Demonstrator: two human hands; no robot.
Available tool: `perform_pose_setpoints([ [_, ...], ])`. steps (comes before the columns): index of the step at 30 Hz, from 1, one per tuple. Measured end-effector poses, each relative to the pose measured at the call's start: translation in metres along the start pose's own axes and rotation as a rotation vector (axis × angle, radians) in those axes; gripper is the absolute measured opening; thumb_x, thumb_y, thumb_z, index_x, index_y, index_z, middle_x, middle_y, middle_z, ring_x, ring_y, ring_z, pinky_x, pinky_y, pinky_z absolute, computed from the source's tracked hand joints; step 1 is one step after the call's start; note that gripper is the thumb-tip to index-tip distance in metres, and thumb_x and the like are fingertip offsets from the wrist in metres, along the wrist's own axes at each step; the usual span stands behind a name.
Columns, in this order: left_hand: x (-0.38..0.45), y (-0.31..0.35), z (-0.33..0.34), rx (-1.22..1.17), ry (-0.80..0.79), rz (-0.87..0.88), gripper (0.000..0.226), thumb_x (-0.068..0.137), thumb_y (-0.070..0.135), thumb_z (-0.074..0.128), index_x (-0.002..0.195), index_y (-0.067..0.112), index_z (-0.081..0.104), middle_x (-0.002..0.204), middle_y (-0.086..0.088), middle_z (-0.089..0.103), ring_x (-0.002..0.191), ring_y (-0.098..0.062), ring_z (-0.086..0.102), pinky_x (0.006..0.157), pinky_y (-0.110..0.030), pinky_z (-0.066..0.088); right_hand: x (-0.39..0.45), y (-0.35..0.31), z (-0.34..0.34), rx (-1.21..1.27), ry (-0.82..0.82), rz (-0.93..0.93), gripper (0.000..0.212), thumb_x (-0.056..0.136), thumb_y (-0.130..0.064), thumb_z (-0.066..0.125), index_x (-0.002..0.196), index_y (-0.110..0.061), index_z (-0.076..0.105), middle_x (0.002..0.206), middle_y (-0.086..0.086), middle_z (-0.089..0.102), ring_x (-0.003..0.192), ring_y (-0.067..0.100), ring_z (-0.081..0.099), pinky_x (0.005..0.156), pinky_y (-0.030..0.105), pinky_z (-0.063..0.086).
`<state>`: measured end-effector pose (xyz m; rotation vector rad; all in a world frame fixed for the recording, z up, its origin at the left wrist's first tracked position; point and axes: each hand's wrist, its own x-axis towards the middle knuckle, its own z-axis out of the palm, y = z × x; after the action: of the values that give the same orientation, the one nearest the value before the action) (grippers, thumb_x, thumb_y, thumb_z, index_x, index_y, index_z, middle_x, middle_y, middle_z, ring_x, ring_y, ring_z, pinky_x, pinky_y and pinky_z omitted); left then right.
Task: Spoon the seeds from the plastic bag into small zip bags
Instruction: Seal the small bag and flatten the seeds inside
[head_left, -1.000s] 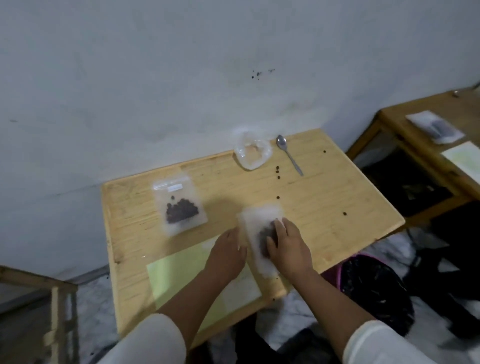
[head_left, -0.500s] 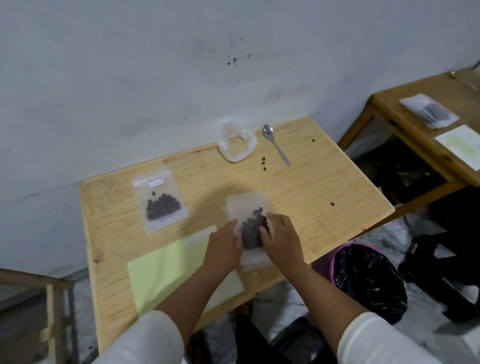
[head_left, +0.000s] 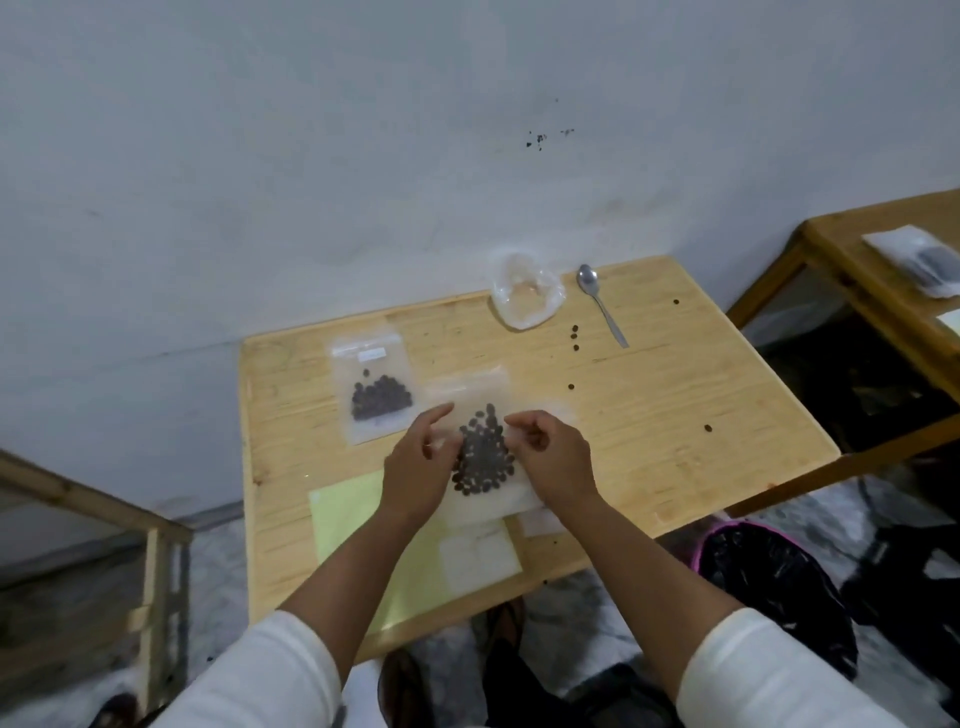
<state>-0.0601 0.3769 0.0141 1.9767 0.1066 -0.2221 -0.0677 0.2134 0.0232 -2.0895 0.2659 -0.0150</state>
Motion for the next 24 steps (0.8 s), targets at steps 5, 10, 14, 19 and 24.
perform_pose_setpoints([
  [5,-0.014,-0.02,-0.03,-0.09,-0.014,0.021,0.03,0.091,0.025,0.058,0.115,0.044,0.056,0.112,0.012,0.061,0.097,-0.006,0.061,0.086,-0.034,0.053,-0.016,-0.003,0.024,0.122,-0.186,0.04,0.023,0.087,-0.011,0.061,0.109,-0.02,0.064,0.082,-0.009,0.062,0.077,0.003,0.059,0.071,0.017,0.05],
  [10,-0.029,-0.047,-0.047,-0.183,0.029,-0.061,0.03,0.091,0.022,0.06,0.111,0.043,0.058,0.107,0.009,0.068,0.096,-0.003,0.064,0.087,-0.031,0.053,-0.022,0.012,0.032,-0.286,-0.12,0.082,0.027,0.092,-0.015,0.052,0.118,-0.014,0.061,0.107,0.002,0.065,0.099,0.017,0.059,0.08,0.025,0.044],
  [14,-0.039,-0.059,-0.057,-0.235,0.052,-0.106,0.03,0.091,0.014,0.058,0.115,0.032,0.06,0.091,0.011,0.07,0.084,0.003,0.066,0.076,-0.016,0.052,-0.023,0.021,0.037,-0.483,-0.203,0.033,0.024,0.092,-0.012,0.051,0.113,-0.009,0.063,0.107,0.009,0.066,0.097,0.021,0.059,0.076,0.025,0.042],
  [19,-0.043,-0.063,-0.065,-0.237,0.067,-0.118,0.03,0.09,0.012,0.059,0.113,0.032,0.06,0.096,0.016,0.066,0.084,0.012,0.061,0.073,-0.013,0.052,-0.022,0.022,0.049,-0.561,-0.204,0.005,0.024,0.092,-0.009,0.051,0.112,-0.005,0.064,0.106,0.014,0.066,0.099,0.025,0.06,0.083,0.029,0.046],
  [24,-0.043,-0.065,-0.073,-0.293,0.05,-0.124,0.035,0.088,0.008,0.062,0.115,0.031,0.06,0.112,0.007,0.066,0.103,-0.006,0.061,0.088,-0.025,0.052,-0.018,0.026,0.053,-0.537,-0.214,0.025,0.015,0.089,-0.006,0.053,0.098,-0.006,0.065,0.098,0.011,0.066,0.09,0.023,0.06,0.072,0.024,0.041],
])
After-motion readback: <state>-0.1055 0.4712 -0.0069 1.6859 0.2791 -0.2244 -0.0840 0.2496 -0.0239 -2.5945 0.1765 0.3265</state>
